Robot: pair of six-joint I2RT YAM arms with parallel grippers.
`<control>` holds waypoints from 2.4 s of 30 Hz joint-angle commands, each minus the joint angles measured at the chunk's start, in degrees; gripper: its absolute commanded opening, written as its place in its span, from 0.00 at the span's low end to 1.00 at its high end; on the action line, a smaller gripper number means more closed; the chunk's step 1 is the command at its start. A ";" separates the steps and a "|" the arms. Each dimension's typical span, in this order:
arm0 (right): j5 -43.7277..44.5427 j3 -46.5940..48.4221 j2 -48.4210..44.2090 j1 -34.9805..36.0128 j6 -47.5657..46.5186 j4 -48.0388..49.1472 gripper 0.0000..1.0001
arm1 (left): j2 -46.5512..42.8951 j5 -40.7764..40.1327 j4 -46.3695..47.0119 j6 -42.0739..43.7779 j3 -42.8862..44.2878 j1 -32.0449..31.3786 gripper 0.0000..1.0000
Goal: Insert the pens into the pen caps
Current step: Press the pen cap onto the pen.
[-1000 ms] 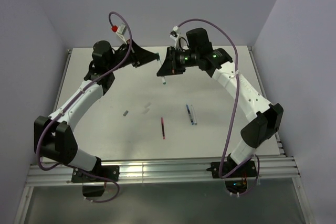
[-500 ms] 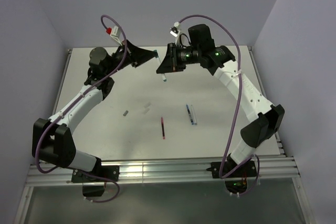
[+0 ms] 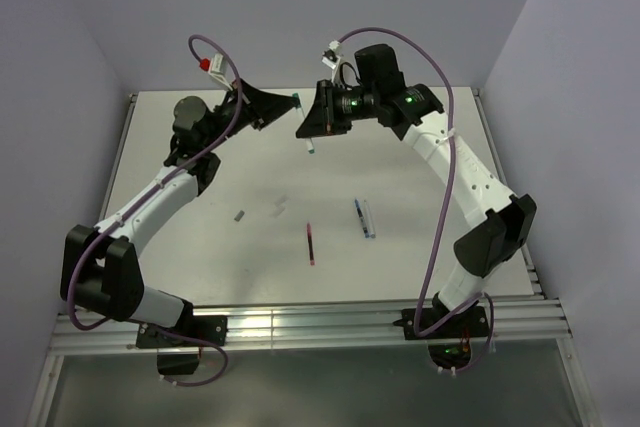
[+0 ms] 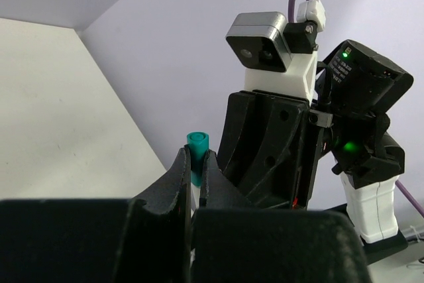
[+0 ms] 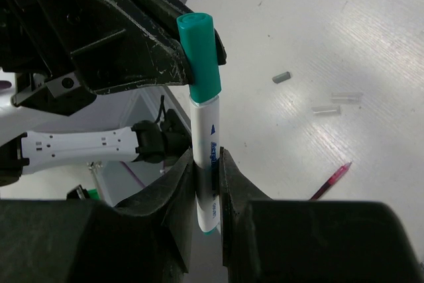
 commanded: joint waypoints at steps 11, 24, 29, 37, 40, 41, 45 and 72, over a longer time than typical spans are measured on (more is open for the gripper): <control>11.97 4.39 -2.58 -2.62 -4.53 24.32 0.00 | -0.81 15.70 -8.43 2.34 -4.06 -7.88 0.00; 7.38 1.58 -5.92 -2.97 -20.28 23.79 0.00 | 0.16 20.01 -18.97 18.85 4.82 -7.79 0.00; 1.51 2.81 -5.65 -3.50 -19.17 26.32 0.00 | 0.78 19.92 -22.85 26.85 7.81 -7.88 0.00; -2.10 8.69 -3.02 -3.50 -14.05 30.82 0.00 | 0.86 24.23 -17.39 24.75 10.00 -7.35 0.00; -3.25 8.97 -3.28 -3.59 -15.71 30.74 0.00 | 0.69 25.19 -18.02 25.20 11.23 -6.65 0.00; -3.33 8.88 -3.37 -3.50 -16.07 30.74 0.00 | 0.69 25.54 -18.11 25.37 11.50 -6.04 0.00; -3.86 8.96 -3.81 -3.85 -16.60 30.65 0.00 | 0.34 25.81 -16.53 23.88 11.41 -4.45 0.00; -4.13 7.12 -4.95 -4.47 -22.92 25.73 0.00 | -0.80 26.78 -12.21 18.51 13.34 1.96 0.58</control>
